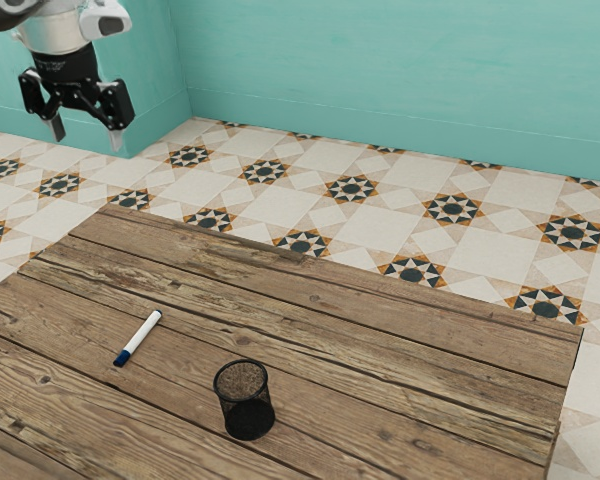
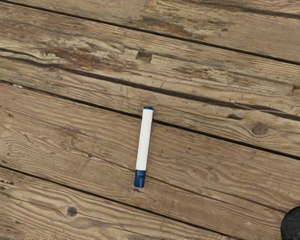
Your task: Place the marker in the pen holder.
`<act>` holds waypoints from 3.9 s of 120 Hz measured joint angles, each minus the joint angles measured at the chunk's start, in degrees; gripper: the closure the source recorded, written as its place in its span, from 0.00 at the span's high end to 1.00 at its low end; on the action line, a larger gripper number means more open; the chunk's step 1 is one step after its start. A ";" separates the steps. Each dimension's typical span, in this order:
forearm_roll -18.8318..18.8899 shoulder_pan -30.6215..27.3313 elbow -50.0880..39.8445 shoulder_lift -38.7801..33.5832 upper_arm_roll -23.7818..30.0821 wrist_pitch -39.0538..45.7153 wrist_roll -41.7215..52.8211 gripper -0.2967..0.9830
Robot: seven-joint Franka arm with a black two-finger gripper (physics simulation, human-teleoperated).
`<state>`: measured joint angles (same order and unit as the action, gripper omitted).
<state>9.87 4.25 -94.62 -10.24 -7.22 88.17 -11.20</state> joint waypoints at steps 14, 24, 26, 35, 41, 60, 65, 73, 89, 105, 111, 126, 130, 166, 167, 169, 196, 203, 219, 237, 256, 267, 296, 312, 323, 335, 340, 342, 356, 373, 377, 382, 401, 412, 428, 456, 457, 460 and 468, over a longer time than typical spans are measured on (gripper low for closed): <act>0.19 -0.10 -1.36 -0.24 1.28 0.44 -1.17 0.77; 0.24 -0.45 -6.58 -0.02 1.22 3.39 -1.91 0.77; 0.22 -0.50 -8.19 0.16 1.20 4.35 -2.05 0.77; 0.04 -0.57 -14.07 1.07 1.15 8.30 -2.62 0.77; -0.04 -0.56 -17.45 1.42 1.11 10.52 -2.97 0.77; -0.17 -1.11 -29.59 3.15 -1.09 21.03 -3.87 0.77; -0.21 -1.09 -31.25 4.12 -1.20 23.76 -4.05 0.77; -0.22 -1.54 -34.70 4.78 -1.24 28.40 -4.10 0.77; -0.22 -3.36 -38.50 7.02 -1.23 36.06 -3.26 0.77; -0.34 -4.17 -39.03 11.32 -1.22 42.43 -1.88 0.77; -0.87 -4.50 -39.06 12.66 -1.21 44.29 -1.21 0.77; -3.11 -6.89 -38.82 16.02 -1.18 48.26 1.33 0.77; -3.97 -7.80 -38.61 16.87 -1.20 49.11 2.16 0.77; -8.96 -9.42 -33.54 24.52 -1.09 55.00 10.70 0.77; -9.23 -9.42 -33.35 24.73 -1.10 55.08 10.97 0.77; -9.73 -9.43 -32.95 25.13 -1.11 55.22 11.51 0.77; -13.21 -11.43 -31.60 26.41 -1.13 56.01 18.17 0.77; -13.85 -11.76 -31.87 26.25 -1.13 55.83 19.74 0.77; -14.61 -11.89 -32.11 25.99 -1.13 55.10 22.82 0.70; -15.16 -11.89 -32.13 25.61 -1.12 53.85 25.54 0.52; -15.71 -11.88 -32.08 25.59 -1.13 53.20 27.76 0.43; -15.83 -11.89 -31.83 25.78 -1.12 53.04 28.82 0.40; -17.41 -11.92 -29.09 28.16 -0.88 52.82 31.17 0.37; -21.66 -12.11 -29.04 28.64 -0.86 52.77 32.53 0.36; -23.67 -12.22 -29.06 28.72 -0.92 52.75 33.46 0.30; -24.63 -12.24 -29.13 28.73 -0.95 52.79 34.23 0.23; -24.78 -12.24 -29.14 28.71 -0.96 52.85 34.43 0.21; -24.81 -12.24 -29.14 28.69 -0.96 52.87 34.49 0.20; -24.64 -12.21 -29.18 28.44 -0.96 53.14 34.65 0.17; -22.23 -11.59 -29.17 22.81 0.47 53.67 34.51 0.15; -21.33 -10.61 -29.26 20.94 0.97 54.04 34.47 0.15; -19.69 -9.13 -29.41 18.44 2.01 54.77 34.40 0.15; -12.30 -6.81 -32.81 9.06 10.57 57.97 32.50 0.15; -9.08 -6.41 -36.76 4.07 16.01 58.89 29.74 0.15; -6.54 -8.10 -41.70 -1.33 22.55 59.65 24.81 0.15; -4.73 -8.68 -45.91 -6.40 30.80 60.09 14.94 0.15; -4.71 -8.69 -46.04 -6.56 30.91 60.09 14.61 0.15; -4.65 -8.71 -46.40 -6.91 31.16 60.10 13.64 0.15; -4.54 -8.95 -47.23 -7.42 31.52 60.13 11.21 0.15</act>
<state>5.33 -4.70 -141.85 -17.66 24.30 148.30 0.01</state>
